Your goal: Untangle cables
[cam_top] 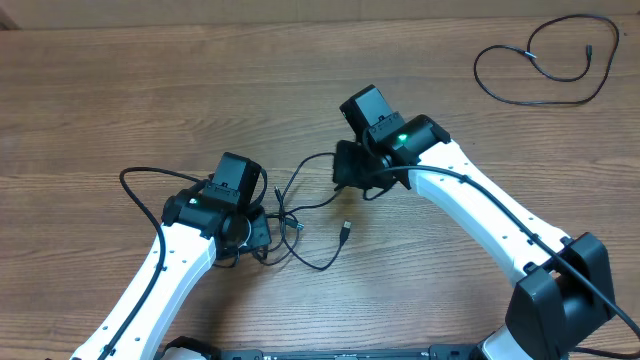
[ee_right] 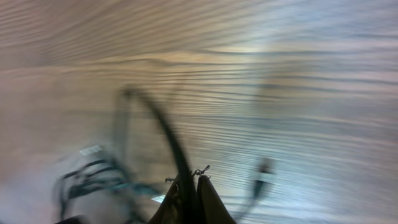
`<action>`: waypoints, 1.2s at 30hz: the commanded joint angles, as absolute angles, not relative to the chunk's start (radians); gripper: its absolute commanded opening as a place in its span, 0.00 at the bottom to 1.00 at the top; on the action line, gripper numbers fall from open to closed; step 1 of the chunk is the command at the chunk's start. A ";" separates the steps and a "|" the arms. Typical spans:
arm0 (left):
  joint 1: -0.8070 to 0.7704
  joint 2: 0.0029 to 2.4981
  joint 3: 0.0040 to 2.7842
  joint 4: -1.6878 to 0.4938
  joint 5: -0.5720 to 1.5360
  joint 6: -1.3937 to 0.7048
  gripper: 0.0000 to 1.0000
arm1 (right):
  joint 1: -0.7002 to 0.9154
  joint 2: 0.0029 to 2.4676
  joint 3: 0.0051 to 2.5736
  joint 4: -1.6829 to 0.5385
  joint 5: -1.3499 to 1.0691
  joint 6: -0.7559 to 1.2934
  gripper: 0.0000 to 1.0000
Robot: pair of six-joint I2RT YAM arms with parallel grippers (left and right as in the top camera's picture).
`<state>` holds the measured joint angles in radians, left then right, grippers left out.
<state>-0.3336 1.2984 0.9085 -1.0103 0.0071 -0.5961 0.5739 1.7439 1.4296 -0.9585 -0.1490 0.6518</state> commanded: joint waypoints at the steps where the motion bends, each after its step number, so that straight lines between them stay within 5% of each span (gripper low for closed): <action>1: -0.333 1.289 0.926 -1.029 -0.149 -0.659 0.04 | 0.531 1.746 1.424 -1.029 0.120 0.759 0.04; 5: -0.333 1.289 0.926 -1.027 -0.169 -0.690 0.04 | 0.473 1.746 1.424 -1.155 0.308 0.839 0.04; 19: -0.333 1.289 0.926 -1.020 -0.196 -0.723 0.06 | 0.371 1.641 1.505 -1.255 0.315 0.829 0.04; 36: -0.332 1.338 0.924 -1.026 -0.260 -0.802 0.05 | 0.371 1.307 1.893 -1.258 0.532 0.593 0.04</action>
